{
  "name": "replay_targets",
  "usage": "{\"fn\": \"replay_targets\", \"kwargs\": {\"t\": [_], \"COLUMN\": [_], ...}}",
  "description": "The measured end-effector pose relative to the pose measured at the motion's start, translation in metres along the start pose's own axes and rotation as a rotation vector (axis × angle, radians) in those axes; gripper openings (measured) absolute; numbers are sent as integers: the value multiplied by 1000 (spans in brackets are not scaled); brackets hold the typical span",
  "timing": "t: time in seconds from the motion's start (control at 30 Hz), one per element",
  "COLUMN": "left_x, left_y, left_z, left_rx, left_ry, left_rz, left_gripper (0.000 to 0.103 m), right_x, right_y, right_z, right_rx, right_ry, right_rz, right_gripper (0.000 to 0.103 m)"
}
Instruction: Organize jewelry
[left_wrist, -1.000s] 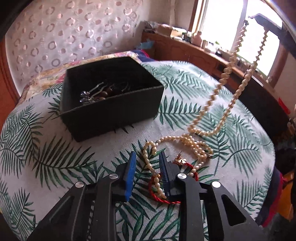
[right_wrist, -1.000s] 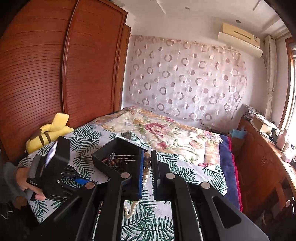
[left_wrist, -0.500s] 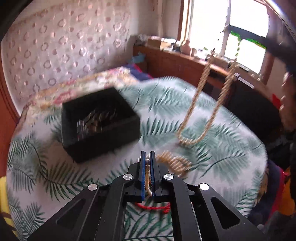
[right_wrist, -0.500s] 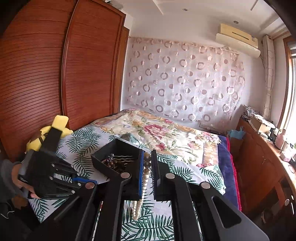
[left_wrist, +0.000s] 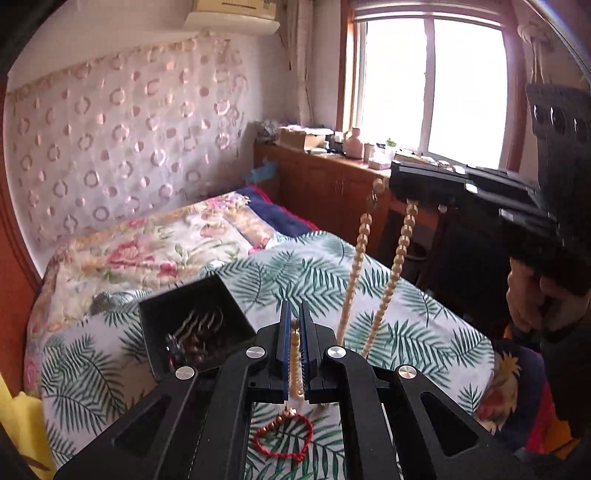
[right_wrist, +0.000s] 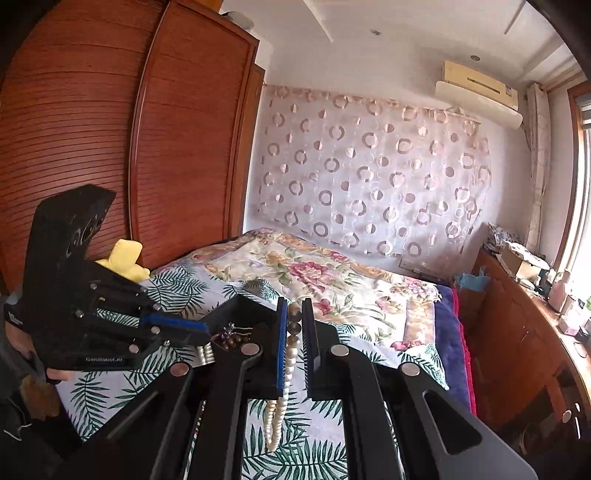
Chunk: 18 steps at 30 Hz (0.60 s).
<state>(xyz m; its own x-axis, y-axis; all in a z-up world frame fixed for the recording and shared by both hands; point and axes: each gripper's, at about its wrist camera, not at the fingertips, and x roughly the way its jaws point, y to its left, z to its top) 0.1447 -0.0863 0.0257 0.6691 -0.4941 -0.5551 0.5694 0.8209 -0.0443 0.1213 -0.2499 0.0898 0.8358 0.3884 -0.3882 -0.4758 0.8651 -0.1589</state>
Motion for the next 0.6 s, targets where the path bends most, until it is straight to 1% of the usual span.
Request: {"fn": "replay_targets", "kwargs": {"t": [0.23,0.43,0.6], "left_x": [-15,-24,-37], "left_y": [9,17,24], "left_z": [31,65,93], "left_rx": [-8,5,10], "left_ry": [-58,-93,-140], "left_rz": [17,64,104], "left_gripper": [3,3,3], "right_x": [-3,1,7], "right_y": [2,4,8], "right_z": [11,26,45], "right_rx": [-9,-8,-19], "right_ry": [-21,-38,-50], "right_rz": [4,12,18], "right_gripper": [9,9,9]}}
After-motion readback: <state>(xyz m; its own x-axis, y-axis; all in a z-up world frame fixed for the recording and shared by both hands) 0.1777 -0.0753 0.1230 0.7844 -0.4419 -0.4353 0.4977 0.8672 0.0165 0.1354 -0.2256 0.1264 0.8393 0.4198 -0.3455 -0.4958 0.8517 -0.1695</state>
